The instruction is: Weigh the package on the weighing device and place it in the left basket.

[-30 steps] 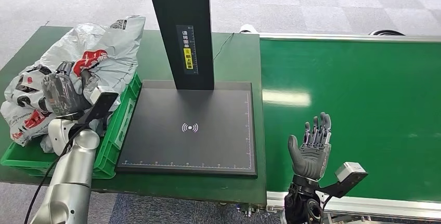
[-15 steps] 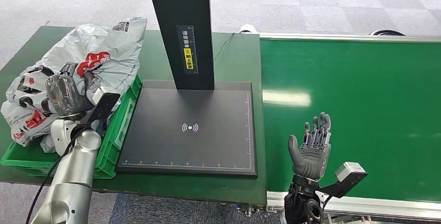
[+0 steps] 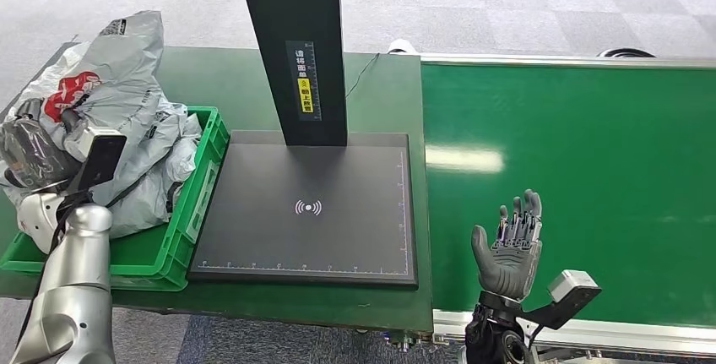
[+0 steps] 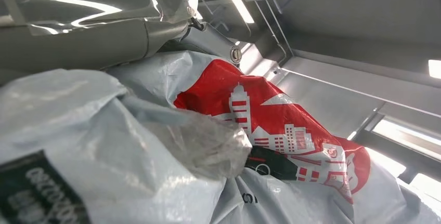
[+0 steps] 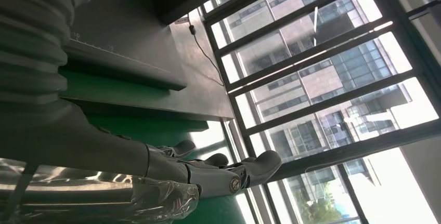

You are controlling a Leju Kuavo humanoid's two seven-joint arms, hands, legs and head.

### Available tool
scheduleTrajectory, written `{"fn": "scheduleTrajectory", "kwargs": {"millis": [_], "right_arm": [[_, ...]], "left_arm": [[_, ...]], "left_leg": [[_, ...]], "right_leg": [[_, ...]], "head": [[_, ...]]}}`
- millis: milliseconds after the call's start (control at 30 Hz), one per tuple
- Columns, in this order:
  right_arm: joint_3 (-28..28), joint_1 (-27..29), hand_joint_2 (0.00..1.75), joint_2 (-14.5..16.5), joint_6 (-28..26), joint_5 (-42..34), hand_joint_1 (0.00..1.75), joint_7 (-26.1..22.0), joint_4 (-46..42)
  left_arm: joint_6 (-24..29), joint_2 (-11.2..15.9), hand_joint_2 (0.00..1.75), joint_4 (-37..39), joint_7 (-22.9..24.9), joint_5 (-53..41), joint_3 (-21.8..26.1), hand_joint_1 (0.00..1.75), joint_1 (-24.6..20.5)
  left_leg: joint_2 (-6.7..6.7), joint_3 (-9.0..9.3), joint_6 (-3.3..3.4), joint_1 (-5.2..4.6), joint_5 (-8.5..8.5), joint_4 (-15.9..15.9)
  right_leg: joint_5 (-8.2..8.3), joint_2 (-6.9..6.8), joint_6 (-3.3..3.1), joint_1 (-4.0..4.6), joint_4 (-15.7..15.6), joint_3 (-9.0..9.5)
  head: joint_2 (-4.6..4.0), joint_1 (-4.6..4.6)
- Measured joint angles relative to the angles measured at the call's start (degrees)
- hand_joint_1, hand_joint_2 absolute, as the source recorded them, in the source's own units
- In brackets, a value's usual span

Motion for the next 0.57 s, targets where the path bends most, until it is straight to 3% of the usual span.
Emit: {"fn": "scheduleTrajectory", "kwargs": {"millis": [567], "right_arm": [[-0.1, 0.1, 1.75, 0.0, 0.0, 0.0, 0.0, 0.1, -0.3]], "left_arm": [[0.0, 0.1, 1.75, 0.5, 0.0, 0.0, 1.7, 1.69, 0.0]], "left_leg": [[-0.01, 0.0, 0.0, 0.01, 0.0, 0.0]], "right_leg": [[0.01, 0.0, 0.0, 0.01, 0.0, -0.01]], "head": [[-0.01, 0.0]]}}
